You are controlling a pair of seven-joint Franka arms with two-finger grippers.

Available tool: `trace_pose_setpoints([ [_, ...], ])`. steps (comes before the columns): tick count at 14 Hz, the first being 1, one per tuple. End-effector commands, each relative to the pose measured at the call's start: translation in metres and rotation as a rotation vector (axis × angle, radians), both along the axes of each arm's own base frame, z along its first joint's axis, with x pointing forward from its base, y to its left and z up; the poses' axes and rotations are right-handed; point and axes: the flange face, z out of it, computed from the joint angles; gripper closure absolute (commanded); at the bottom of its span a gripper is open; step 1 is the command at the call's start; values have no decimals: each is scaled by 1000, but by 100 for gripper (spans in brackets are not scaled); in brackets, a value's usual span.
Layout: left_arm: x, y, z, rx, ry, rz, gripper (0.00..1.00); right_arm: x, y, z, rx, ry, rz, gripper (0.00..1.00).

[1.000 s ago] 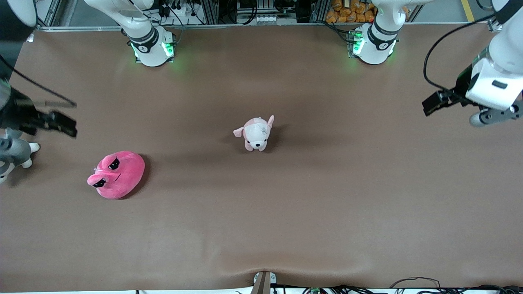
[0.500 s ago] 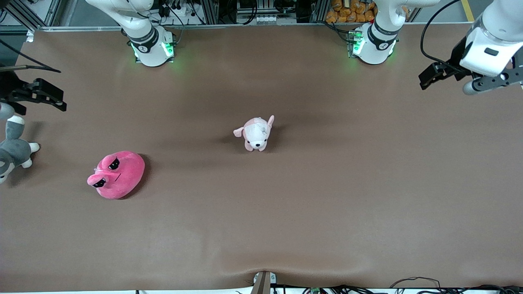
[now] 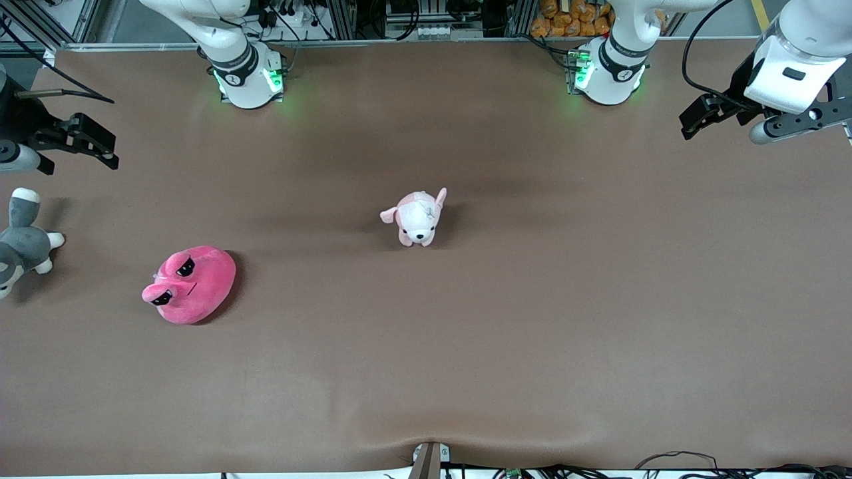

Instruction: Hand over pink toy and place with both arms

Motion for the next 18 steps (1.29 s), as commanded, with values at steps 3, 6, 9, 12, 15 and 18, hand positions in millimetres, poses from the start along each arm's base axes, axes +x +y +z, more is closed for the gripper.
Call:
trace_pose_setpoints([
  [3,22,25,22,-11,-63,-20,0,0,6,11,10,-29,28,0],
  [6,34,25,25,-11,-70,-31,0,0,10,11,7,-26,35,0],
  [9,50,21,29,-27,-70,-117,0,0,10,10,7,-25,35,0],
  [12,51,12,34,-26,-78,-164,0,1,10,9,8,-23,37,0],
  [15,51,10,44,-47,-98,-175,0,1,11,9,4,-23,38,0],
  [18,50,4,49,-66,-108,-181,0,0,17,11,1,-26,48,0],
])
